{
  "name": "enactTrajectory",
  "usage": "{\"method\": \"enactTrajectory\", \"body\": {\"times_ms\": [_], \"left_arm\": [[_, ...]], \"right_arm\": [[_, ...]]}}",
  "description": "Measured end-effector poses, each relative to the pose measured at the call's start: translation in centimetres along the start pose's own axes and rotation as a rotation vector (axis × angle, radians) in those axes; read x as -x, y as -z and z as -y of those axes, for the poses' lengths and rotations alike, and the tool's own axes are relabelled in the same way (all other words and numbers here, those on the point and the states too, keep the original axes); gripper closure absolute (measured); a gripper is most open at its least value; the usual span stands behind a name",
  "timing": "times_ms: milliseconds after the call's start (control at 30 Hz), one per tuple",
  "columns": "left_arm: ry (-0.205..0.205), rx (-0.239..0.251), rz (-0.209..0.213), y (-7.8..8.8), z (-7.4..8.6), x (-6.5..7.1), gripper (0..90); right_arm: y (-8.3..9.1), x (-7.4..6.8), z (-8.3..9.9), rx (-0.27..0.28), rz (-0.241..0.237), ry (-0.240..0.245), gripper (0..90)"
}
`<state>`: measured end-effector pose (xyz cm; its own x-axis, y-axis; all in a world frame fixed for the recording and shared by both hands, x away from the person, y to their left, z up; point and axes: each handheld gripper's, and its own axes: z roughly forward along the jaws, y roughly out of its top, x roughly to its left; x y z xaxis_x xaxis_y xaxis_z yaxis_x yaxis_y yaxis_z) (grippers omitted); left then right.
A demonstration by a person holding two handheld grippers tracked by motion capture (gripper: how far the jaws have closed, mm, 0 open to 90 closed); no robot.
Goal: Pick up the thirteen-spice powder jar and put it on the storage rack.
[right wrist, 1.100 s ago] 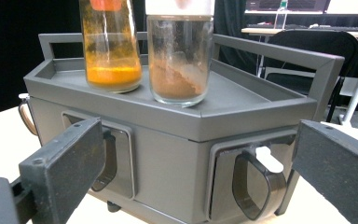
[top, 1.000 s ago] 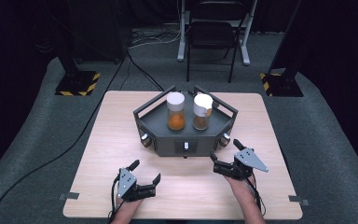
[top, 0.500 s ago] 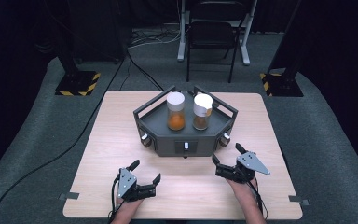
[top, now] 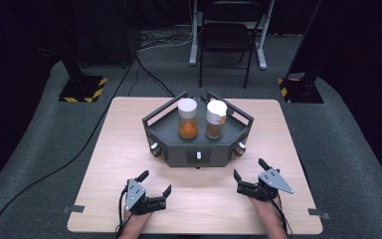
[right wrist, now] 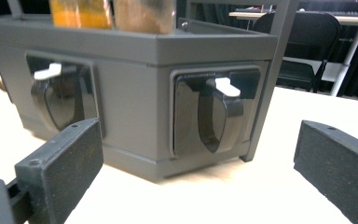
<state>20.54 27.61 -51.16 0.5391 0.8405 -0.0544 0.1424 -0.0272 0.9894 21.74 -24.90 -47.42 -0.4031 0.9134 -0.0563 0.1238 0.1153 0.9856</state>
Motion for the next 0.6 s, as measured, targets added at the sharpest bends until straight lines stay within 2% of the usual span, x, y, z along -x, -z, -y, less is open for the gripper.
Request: {"method": "enactTrajectory", "body": {"times_ms": [300, 600], "left_arm": [[0.001, 0.001, 0.000, 0.0, 0.0, 0.0, 1.7], [0.003, 0.001, 0.001, 0.0, 0.0, -0.1, 1.7]], "right_arm": [[0.5, 0.4, 0.8, -0.012, -0.016, 0.004, 0.0], [0.8, 1.4, 1.3, -0.025, -0.034, -0.035, 0.0]]}}
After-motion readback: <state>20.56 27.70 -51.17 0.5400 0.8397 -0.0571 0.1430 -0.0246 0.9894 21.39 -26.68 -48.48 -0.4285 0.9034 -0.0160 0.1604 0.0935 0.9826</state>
